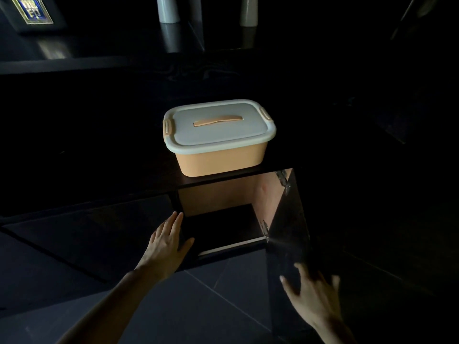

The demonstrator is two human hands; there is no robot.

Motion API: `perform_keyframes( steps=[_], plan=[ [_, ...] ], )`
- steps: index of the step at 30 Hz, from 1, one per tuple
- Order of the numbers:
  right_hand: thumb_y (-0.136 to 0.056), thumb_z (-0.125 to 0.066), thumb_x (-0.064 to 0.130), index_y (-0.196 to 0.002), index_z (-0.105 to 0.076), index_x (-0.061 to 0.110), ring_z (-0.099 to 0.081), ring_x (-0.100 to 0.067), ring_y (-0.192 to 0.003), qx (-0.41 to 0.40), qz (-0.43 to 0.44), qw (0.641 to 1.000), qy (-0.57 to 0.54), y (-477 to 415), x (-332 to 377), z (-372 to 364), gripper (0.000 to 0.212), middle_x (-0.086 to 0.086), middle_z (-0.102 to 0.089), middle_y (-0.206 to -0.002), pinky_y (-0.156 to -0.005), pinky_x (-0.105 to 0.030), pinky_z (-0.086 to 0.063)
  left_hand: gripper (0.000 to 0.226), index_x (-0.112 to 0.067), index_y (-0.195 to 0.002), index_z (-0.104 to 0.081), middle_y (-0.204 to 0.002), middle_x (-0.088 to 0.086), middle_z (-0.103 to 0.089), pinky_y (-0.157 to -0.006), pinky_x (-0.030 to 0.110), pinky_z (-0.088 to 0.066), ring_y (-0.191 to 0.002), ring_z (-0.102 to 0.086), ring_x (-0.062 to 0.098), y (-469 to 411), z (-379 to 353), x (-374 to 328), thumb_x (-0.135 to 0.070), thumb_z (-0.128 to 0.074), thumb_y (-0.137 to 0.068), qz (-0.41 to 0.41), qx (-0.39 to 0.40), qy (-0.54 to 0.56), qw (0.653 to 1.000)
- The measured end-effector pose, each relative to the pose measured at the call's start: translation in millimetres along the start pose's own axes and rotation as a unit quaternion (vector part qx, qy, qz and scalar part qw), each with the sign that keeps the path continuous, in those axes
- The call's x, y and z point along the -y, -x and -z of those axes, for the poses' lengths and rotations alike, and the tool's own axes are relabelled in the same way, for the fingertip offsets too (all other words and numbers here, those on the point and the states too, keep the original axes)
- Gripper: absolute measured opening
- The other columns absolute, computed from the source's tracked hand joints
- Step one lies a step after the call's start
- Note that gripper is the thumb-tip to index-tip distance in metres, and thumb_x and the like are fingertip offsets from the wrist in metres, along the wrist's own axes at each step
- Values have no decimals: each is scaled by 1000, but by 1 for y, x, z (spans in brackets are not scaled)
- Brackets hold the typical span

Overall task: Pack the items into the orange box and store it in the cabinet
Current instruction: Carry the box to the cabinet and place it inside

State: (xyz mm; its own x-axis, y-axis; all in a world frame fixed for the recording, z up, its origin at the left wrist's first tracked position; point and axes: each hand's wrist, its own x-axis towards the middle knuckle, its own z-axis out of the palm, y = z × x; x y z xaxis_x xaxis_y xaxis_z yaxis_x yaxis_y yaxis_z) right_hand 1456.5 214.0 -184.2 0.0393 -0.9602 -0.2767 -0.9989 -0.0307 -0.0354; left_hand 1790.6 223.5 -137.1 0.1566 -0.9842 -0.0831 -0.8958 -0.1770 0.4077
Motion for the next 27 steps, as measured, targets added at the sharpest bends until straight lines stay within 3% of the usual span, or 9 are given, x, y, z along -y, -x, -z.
perform_keyframes(
  steps=[1, 3, 5, 11, 17, 21, 23, 27],
  plan=[
    [-78, -8, 76, -135, -29, 37, -55, -10, -111, 7, -1, 1000, -7, -2, -9, -2, 72, 9, -63, -115, -101, -47, -15, 72, -19, -146, -2, -156, 3, -4, -114, 36, -12, -142, -7, 20, 2, 1, -4, -48, -40, -91, -1, 4, 1, 1000],
    [-80, -18, 74, -135, -30, 35, -59, -10, -103, 16, 5, 998, -58, -8, -20, -3, 68, 9, -65, -111, -97, -40, -32, 72, -19, -147, -4, -156, 4, -6, -114, 36, -13, -142, -9, 20, 3, 5, -10, -47, -41, -92, -8, 5, -2, 1000],
    [-81, -28, 71, -136, -31, 31, -63, -10, -95, 12, 13, 995, -103, -15, -22, 7, 68, 8, -66, -108, -81, -29, -49, 71, -19, -146, -5, -156, 4, -9, -114, 35, -14, -141, -12, 20, 2, 10, -15, -47, -41, -91, -14, 3, -6, 1000],
    [-86, -45, 57, -122, -46, 25, -65, -12, -86, -56, 130, 983, -121, -48, 28, 87, 48, 3, -66, -107, -61, -22, -48, 66, -20, -145, -18, -152, 2, -24, -111, 33, -19, -137, -25, 20, -15, 35, -23, -48, -42, -91, -28, -28, -32, 999],
    [-87, -50, 50, -117, -51, 21, -56, -20, -101, -108, 209, 966, -110, -77, 92, 173, 42, 0, -59, -115, -71, -24, -37, 53, -21, -137, -38, -142, 1, -42, -104, 34, -32, -127, -41, 21, -39, 71, -34, -43, -46, -90, -48, -106, -36, 993],
    [-88, -52, 45, -120, -51, 15, -52, -22, -106, -126, 238, 956, -121, -101, 123, 209, 44, -5, -56, -118, -72, -24, -33, 41, -16, -126, -51, -127, 7, -55, -91, 38, -46, -114, -52, 26, -61, 105, -37, -31, -54, -88, -59, -202, -13, 977],
    [-86, -52, 46, -119, -51, 17, -53, -22, -105, -154, 248, 950, -108, -116, 135, 225, 44, -4, -56, -118, -74, -26, -38, 41, -14, -125, -53, -124, 9, -55, -88, 41, -48, -113, -51, 28, -76, 122, -37, -29, -55, -87, -57, -236, -8, 970],
    [-86, -50, 48, -120, -50, 18, -51, -23, -108, -203, 246, 944, -87, -149, 156, 249, 46, -4, -52, -120, -83, -33, -44, 51, -11, -131, -44, -131, 13, -43, -95, 42, -41, -120, -41, 31, -118, 143, -37, -33, -56, -86, -22, -253, 18, 967]
  ],
)
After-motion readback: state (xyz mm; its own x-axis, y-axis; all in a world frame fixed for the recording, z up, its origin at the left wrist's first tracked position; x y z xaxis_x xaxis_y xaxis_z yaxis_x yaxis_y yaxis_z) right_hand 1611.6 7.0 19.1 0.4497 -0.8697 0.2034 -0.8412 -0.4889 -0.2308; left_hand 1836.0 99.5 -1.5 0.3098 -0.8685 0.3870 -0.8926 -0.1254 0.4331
